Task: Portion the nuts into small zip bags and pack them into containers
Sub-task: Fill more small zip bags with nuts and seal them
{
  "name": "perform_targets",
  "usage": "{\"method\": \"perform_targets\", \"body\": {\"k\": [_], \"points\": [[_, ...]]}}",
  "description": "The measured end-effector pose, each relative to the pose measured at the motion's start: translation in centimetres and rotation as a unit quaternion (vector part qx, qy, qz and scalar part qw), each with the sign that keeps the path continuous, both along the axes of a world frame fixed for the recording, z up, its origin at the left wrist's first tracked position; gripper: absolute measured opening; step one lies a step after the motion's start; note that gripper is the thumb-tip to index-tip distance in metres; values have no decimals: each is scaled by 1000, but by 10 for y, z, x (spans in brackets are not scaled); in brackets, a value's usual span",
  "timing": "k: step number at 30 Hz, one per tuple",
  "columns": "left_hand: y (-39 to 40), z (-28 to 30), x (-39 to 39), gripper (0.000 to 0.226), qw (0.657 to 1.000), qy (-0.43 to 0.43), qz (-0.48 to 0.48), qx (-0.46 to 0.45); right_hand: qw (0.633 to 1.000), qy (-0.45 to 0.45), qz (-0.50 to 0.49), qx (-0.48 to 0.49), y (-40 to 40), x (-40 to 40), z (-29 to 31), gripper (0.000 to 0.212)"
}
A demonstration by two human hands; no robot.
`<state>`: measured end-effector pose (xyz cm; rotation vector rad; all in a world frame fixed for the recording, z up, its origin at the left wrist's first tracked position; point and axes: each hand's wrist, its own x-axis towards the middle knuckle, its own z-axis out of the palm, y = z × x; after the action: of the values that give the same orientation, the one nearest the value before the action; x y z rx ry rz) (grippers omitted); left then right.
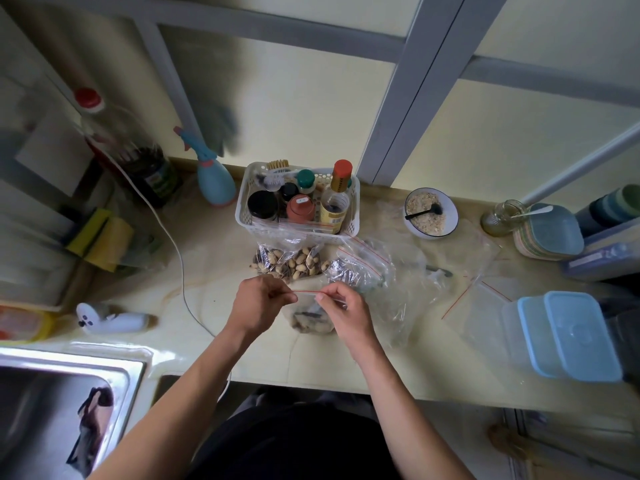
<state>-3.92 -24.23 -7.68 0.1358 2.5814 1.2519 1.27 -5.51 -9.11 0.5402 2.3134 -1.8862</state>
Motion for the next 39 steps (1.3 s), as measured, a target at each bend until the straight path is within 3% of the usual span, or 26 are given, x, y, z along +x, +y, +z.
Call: {"method": "perform_targets", "body": {"k": [4, 10, 17, 25, 31, 34, 39], "points": [[3, 1, -8, 7, 999, -12, 23, 27, 1000, -19, -2, -15, 6, -5, 1, 3], [15, -2, -24, 21, 1000, -6, 7, 10, 994, -11, -94, 53, 22, -23, 4, 7], [10, -2, -52, 17, 995, 31, 87, -46, 949, -70, -251, 178, 37, -42, -4, 17], [-2, -10, -83, 38, 974, -60, 210, -63, 947, -62, -200, 245, 30, -76, -13, 28], [-4, -8, -98, 61, 983, -40, 176, -33, 921, 55, -177, 344, 5, -100, -3, 27], [-7, -9, -103, 52, 984, -29, 176, -19, 944, 114, -112, 288, -13, -108, -2, 17], [-18, -10, -107, 20, 989, -4, 144, -37, 973, 34, 31, 225, -36, -115, -16, 25]]}}
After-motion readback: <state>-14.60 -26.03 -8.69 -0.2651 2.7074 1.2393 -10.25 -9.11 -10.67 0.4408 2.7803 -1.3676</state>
